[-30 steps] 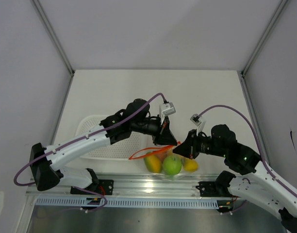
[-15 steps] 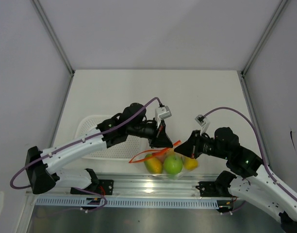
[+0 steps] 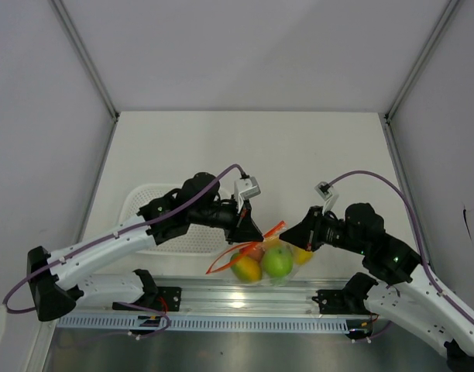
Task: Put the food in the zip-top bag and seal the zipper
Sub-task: Zip the zipper food storage bag at the center of the board.
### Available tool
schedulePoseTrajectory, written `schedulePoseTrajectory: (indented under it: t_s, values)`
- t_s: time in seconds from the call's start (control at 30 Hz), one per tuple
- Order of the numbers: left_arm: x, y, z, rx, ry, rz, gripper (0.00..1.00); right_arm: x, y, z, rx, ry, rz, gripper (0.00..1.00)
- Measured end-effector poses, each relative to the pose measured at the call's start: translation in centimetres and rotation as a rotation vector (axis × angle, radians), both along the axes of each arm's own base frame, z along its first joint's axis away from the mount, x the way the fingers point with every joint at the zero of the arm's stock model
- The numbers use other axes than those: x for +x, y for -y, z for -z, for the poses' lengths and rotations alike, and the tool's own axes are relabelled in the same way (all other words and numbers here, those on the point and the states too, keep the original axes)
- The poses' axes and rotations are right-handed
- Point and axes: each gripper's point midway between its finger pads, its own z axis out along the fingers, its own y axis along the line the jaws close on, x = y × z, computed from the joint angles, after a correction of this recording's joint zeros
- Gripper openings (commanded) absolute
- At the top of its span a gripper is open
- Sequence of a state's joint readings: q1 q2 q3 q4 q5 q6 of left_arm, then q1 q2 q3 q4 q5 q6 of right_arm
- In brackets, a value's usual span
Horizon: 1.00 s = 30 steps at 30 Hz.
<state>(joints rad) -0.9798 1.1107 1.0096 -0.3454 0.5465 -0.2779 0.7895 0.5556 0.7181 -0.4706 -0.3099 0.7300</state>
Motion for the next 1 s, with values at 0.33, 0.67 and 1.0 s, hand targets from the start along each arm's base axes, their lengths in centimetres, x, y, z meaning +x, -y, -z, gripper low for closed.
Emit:
schedulePoseTrajectory:
  t_s: [0.33,0.67,1.0]
  values:
    - [-1.0,-1.2,0.5,0.035,-0.014,0.02,0.0,-0.1,-1.0,0.2,-0.08,0.011,-0.114,0.3]
    - [-2.3,-1.2,0.4,0.04,-0.058,0.096,0.0,-0.9,-1.4,-6.8,-0.105,0.246,-0.287,0.57]
    - [-2.9,-1.4,0.2,0.034,-0.072,0.123,0.0,-2.0,-3.3,-3.9,-0.154,0.187,-0.52,0.57]
